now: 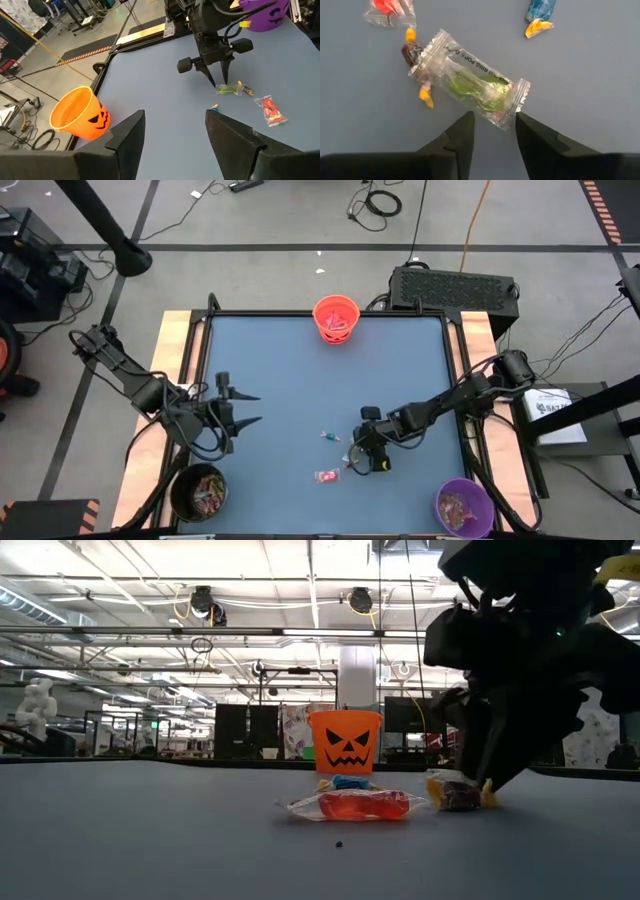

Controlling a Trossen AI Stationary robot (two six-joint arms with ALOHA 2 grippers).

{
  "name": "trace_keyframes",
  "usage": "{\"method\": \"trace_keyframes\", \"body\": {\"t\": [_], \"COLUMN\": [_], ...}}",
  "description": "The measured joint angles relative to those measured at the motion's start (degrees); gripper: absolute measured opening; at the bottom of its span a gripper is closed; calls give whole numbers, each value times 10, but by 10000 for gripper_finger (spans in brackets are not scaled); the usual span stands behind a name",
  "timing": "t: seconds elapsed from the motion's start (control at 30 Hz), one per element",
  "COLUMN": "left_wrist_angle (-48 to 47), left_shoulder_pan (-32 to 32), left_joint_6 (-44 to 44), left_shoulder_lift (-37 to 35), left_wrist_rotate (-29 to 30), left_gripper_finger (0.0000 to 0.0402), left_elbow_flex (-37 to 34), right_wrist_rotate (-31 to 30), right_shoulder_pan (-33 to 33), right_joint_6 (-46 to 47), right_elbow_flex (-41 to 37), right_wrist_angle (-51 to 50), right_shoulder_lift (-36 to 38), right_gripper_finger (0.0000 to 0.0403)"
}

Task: Sort candy by brand, put in halloween buckets
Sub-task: Put the small green gummy into the purple bucket

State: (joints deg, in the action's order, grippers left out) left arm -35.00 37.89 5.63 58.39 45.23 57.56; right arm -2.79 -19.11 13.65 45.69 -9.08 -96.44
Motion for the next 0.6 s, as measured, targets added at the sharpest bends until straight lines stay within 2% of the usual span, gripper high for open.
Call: {"method": "trace_keyframes", "body": {"t": [0.43,0.6], "left_wrist_angle": [0,0], "left_shoulder_pan": [0,0], "left_joint_6": [-4,-4], "left_shoulder_lift": [0,0], "left_wrist_rotate": [0,0], "left_gripper_finger": [216,216], "left_elbow_flex": [0,0], "right_wrist_rotate": [-9,-11], "right_shoulder_pan": [2,4], "right_joint_6": [7,4], "right_elbow_flex": [0,0], "right_wrist_angle": [-1,4], "right_shoulder_lift": [0,0], "right_gripper_finger": [10,1]}}
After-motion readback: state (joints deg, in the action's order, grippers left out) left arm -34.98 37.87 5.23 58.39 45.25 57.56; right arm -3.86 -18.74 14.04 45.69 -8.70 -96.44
